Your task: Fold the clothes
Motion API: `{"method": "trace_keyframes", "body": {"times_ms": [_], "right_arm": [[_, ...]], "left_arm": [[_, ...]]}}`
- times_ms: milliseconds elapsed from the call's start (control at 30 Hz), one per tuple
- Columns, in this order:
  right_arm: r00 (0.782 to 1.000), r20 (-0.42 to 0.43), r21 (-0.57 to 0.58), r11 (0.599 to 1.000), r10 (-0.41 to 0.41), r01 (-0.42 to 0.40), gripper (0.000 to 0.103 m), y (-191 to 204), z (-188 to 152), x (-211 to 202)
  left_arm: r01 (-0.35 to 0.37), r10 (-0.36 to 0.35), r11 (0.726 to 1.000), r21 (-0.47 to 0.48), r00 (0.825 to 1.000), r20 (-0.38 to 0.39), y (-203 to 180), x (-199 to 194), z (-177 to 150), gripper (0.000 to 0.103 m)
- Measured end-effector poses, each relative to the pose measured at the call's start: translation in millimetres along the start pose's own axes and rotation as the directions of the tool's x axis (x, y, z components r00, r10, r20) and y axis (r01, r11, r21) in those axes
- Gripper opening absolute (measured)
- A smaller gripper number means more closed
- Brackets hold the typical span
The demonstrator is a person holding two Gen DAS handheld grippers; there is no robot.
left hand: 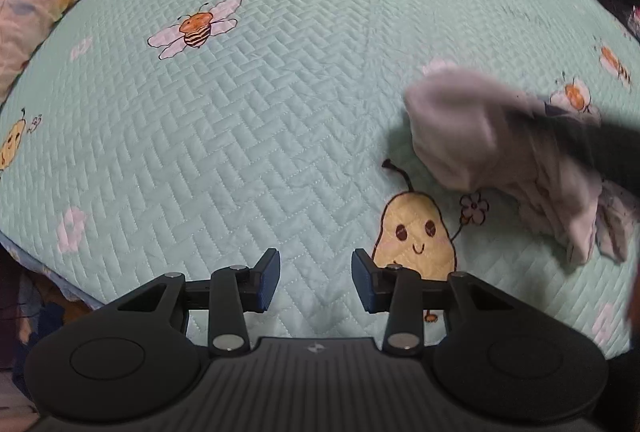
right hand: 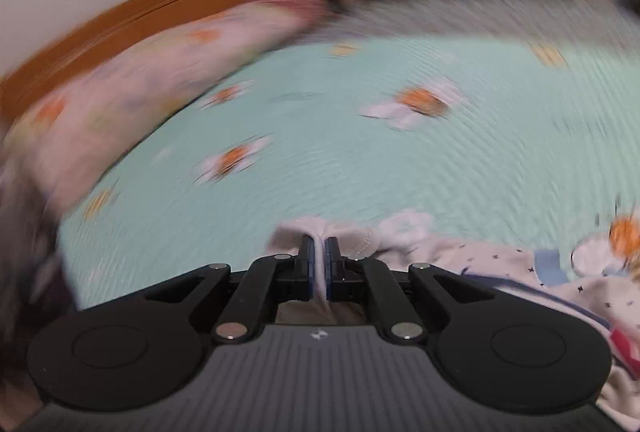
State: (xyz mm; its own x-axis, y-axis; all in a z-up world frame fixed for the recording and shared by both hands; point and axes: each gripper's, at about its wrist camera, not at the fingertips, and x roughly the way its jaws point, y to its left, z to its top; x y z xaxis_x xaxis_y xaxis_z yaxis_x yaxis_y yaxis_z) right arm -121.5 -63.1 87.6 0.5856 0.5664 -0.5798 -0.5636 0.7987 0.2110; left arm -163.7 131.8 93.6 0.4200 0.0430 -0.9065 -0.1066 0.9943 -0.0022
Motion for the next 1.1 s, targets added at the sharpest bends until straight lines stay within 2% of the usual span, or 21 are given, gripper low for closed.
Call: {"method": "trace_keyframes", "body": {"times_ms": [67,167,233,300,367,500,567,633,733,767,800,833,933,1100], "right_arm": [[0.998,-0.056,-0.091,0.996,0.008,-0.013,0.006,16,-29,-22],[0.985,-0.175,-0.114,0.993,-0.006,-0.014,0.006,23,-73,-39],[0.974,-0.226,-0.062,0.998,-0.016,0.002,0.006,16,-95,-43],[0.970,-0.242,0.007,1.000,0.007,-0.005,0.006,11,-104,-47],[0.972,-0.232,0.040,0.999,0.034,-0.025,0.006,10,-103,-51],[0.979,-0.180,0.172,0.983,0.100,-0.069,0.015,-12,-91,-67],[0.985,-0.120,0.270,0.959,0.121,-0.085,0.019,-30,-85,-79],[0.994,-0.066,0.340,0.938,0.091,-0.064,0.028,-46,-79,-90],[1.000,-0.023,0.389,0.921,0.002,0.007,0.030,-62,-76,-100],[0.999,-0.020,0.391,0.920,-0.032,0.037,0.030,-65,-74,-101],[0.998,-0.021,0.385,0.921,-0.064,0.067,0.032,-67,-72,-99],[0.995,-0.022,0.378,0.921,-0.097,0.098,0.036,-69,-70,-98],[0.990,-0.008,0.353,0.926,-0.138,0.132,0.043,-71,-58,-89],[0.994,-0.002,0.361,0.927,-0.110,0.103,0.053,-77,-22,-41]], "left_arm": [[0.011,-0.011,1.000,-0.002,1.000,0.006,-3,1,1,0.042],[0.037,-0.036,0.999,0.023,0.999,-0.002,-17,8,1,0.043],[0.064,-0.064,0.997,0.043,0.998,-0.011,-29,14,1,0.043],[0.100,-0.100,0.993,0.060,0.995,-0.013,-44,17,5,0.043],[0.126,-0.127,0.987,0.095,0.992,0.002,-63,16,9,0.043],[0.127,-0.140,0.973,0.194,0.989,0.053,-95,18,14,0.045],[0.118,-0.130,0.977,0.179,0.990,0.056,-98,30,17,0.047],[0.108,-0.119,0.981,0.161,0.991,0.059,-101,42,20,0.047],[0.108,-0.116,0.984,0.138,0.992,0.051,-99,59,19,0.046],[0.100,-0.108,0.985,0.142,0.993,0.044,-100,65,17,0.039],[0.099,-0.104,0.985,0.138,0.994,0.024,-99,71,16,0.014],[0.117,-0.118,0.986,0.123,0.993,0.005,-96,75,15,0.007],[0.147,-0.150,0.983,0.111,0.988,0.021,-86,71,9,0.004],[0.125,-0.129,0.982,0.145,0.991,0.021,-86,65,5,0.002]]}}
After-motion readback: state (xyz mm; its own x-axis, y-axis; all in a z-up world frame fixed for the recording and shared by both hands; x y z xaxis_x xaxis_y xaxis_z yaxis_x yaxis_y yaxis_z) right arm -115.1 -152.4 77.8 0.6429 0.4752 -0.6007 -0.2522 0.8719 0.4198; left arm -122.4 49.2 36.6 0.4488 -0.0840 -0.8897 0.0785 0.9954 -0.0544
